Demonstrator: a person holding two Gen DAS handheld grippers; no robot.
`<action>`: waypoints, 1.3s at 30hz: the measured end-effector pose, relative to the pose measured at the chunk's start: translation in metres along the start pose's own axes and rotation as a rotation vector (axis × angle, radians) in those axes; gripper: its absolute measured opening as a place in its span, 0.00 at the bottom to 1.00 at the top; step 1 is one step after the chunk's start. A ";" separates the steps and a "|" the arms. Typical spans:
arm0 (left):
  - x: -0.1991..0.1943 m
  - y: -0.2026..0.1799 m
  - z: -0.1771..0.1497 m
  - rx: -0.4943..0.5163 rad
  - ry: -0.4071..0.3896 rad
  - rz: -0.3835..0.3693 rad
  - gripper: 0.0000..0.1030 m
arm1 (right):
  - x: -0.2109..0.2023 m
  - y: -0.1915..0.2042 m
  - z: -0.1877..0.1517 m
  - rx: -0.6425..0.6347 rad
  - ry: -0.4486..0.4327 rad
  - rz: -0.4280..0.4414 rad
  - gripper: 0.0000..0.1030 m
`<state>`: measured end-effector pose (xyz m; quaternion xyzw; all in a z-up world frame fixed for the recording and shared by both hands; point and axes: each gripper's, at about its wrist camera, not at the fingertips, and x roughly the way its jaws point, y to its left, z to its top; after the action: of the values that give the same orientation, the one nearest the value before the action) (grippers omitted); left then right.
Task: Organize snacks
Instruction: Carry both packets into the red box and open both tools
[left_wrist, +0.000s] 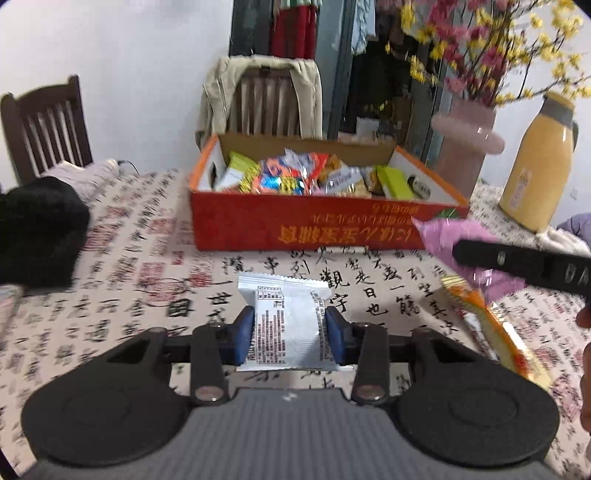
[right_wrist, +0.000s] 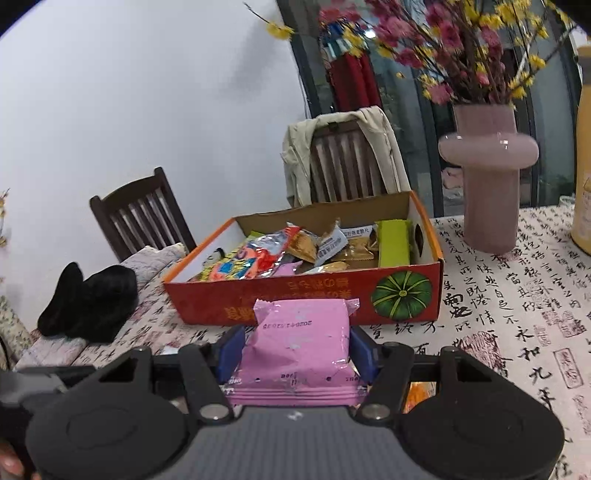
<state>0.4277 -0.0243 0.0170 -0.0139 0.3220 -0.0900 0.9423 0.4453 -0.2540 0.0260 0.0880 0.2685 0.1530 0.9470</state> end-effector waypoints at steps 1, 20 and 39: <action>-0.012 0.000 -0.002 -0.004 -0.014 0.001 0.40 | -0.008 0.002 -0.003 -0.009 0.000 0.000 0.59; -0.174 -0.029 -0.084 -0.027 -0.108 -0.060 0.40 | -0.184 0.048 -0.085 -0.105 -0.058 0.019 0.59; -0.199 -0.036 -0.053 0.013 -0.152 -0.163 0.40 | -0.218 0.043 -0.064 -0.078 -0.090 0.088 0.59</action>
<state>0.2346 -0.0220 0.0982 -0.0408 0.2466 -0.1671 0.9537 0.2239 -0.2818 0.0876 0.0697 0.2153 0.2007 0.9532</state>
